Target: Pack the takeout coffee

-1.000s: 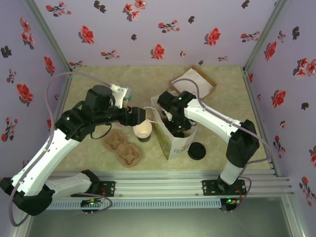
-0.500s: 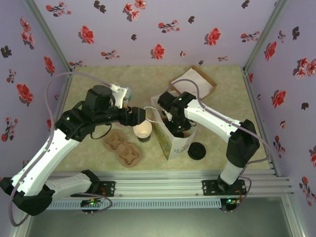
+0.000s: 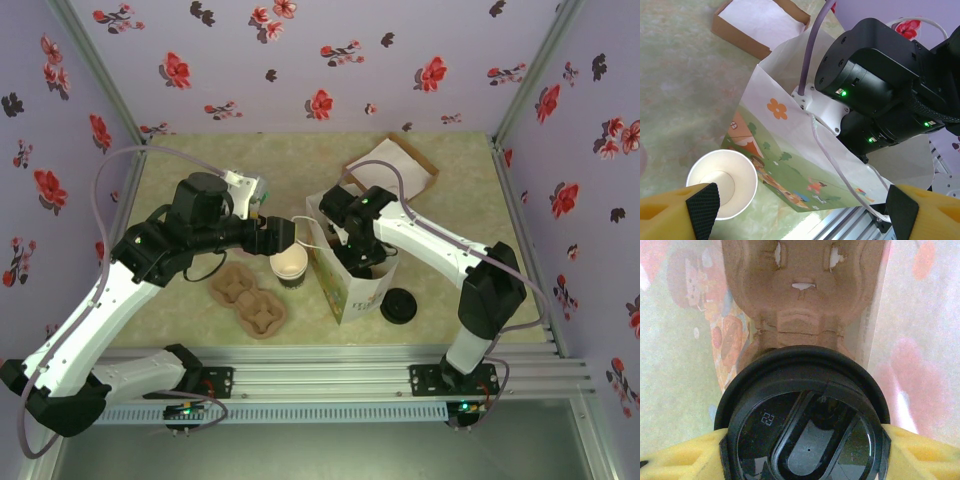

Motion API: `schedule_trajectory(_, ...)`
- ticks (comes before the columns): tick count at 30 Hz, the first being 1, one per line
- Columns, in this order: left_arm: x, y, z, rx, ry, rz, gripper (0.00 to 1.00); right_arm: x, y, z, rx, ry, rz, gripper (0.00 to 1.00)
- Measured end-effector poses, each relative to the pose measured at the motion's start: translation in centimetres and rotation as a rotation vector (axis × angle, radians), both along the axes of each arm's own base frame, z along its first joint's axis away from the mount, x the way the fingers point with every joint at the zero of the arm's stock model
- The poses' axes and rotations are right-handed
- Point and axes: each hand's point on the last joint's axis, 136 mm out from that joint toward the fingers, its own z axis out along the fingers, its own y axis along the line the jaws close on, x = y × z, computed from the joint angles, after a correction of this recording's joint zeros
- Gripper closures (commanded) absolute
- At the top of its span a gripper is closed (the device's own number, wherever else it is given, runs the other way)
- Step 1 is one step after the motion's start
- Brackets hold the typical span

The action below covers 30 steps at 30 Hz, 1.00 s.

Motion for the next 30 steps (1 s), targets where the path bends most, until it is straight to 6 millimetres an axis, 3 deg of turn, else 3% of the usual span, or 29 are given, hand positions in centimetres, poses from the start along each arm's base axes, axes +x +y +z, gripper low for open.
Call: schedule_trajectory(30, 0.59, -0.51, -0.30, 0.008, 0.009, 0.000, 0.11, 0.25, 0.07, -0.32, 0.017, -0.008, 0.000, 0.35)
